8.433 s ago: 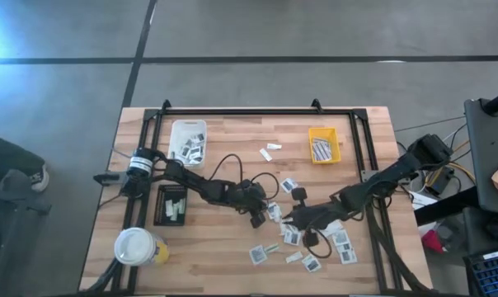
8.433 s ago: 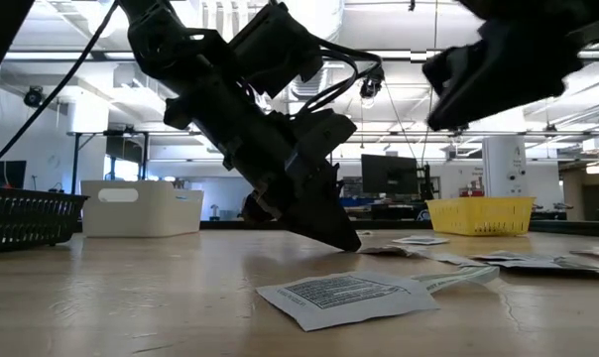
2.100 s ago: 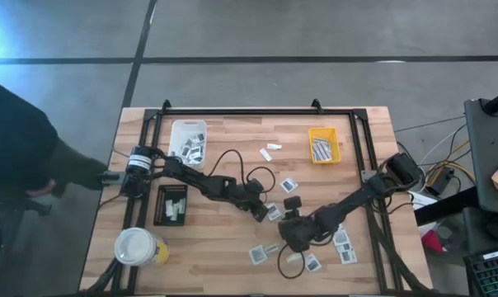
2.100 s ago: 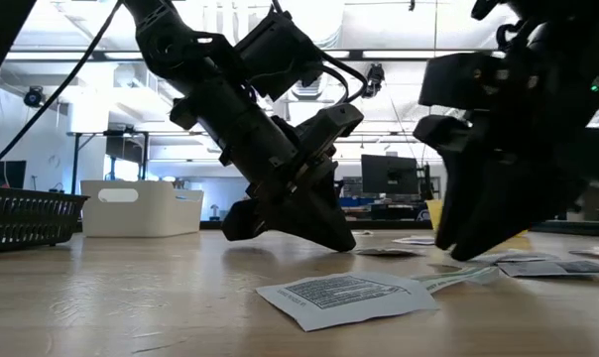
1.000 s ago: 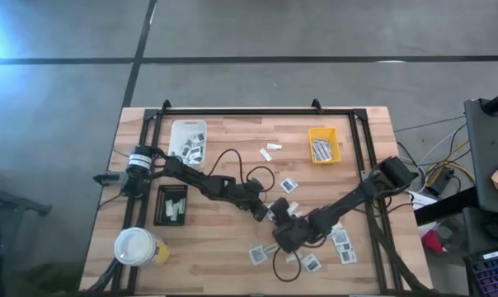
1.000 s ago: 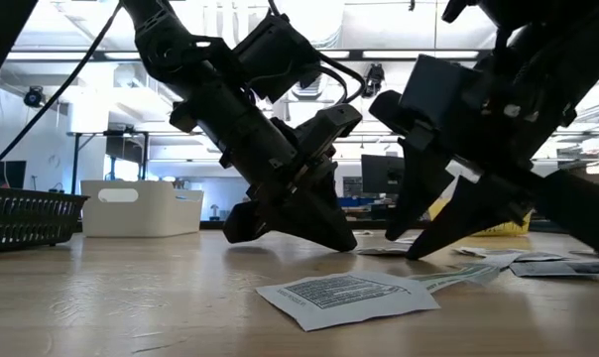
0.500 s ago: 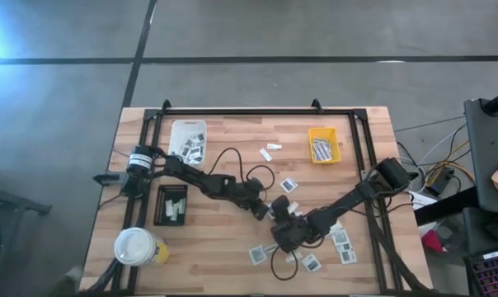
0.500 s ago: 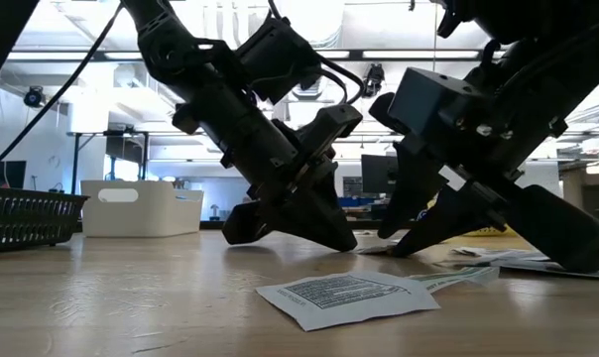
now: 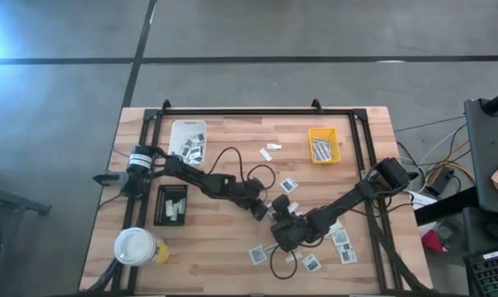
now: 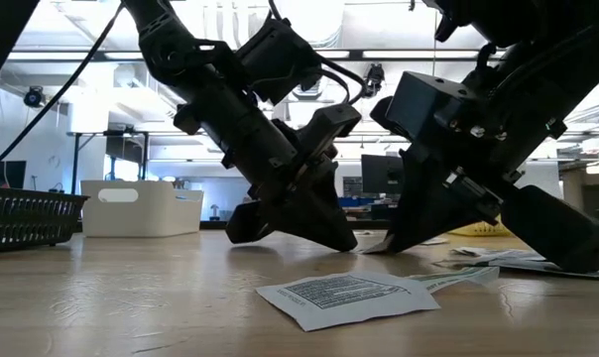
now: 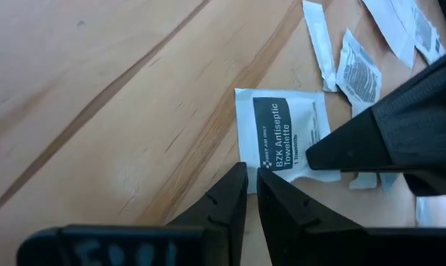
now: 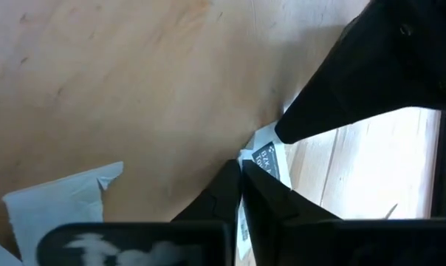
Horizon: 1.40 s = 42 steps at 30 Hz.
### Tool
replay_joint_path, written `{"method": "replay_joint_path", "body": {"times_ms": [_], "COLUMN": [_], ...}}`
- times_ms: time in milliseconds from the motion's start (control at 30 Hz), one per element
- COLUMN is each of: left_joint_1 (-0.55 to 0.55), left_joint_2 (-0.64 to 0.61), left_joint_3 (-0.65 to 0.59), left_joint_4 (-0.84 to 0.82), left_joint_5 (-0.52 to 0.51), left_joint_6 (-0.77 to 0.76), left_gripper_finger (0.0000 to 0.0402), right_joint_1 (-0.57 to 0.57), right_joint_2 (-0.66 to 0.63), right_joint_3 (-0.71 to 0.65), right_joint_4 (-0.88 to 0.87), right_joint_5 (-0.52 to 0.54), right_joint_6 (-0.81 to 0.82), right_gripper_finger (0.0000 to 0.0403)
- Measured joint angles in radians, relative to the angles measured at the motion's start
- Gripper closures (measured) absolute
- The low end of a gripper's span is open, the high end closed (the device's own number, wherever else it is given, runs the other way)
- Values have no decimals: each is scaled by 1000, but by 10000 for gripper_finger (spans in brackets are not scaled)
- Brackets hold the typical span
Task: Pick & Place First Aid Supplies
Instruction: Put the gray towelette pack into the white bin
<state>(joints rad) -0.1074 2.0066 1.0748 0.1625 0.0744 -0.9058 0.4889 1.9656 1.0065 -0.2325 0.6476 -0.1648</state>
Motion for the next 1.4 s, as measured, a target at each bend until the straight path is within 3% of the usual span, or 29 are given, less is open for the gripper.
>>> {"method": "replay_joint_path", "body": {"times_ms": [367, 600, 933, 1133, 1400], "left_joint_1": [0, -11, -103, -143, -147], "left_joint_2": [-99, -180, -223, -223, -223], "left_joint_3": [-4, -2, -2, -1, 0], "left_joint_4": [-99, -195, -203, -197, -135], "left_joint_5": [-43, -142, -241, -345, -345], "left_joint_6": [175, 329, 540, 588, 637], "left_gripper_finger": [342, 342, 342, 342, 342], "right_joint_1": [11, 16, 25, 26, 26], "right_joint_2": [-49, -151, -339, -434, -449], "right_joint_3": [-6, -5, -2, -5, -10], "right_joint_4": [-56, -177, -321, -356, -349], "right_joint_5": [18, 14, -5, -121, -262], "right_joint_6": [13, 113, 296, 410, 506], "right_gripper_finger": [394, 394, 394, 394, 394]}}
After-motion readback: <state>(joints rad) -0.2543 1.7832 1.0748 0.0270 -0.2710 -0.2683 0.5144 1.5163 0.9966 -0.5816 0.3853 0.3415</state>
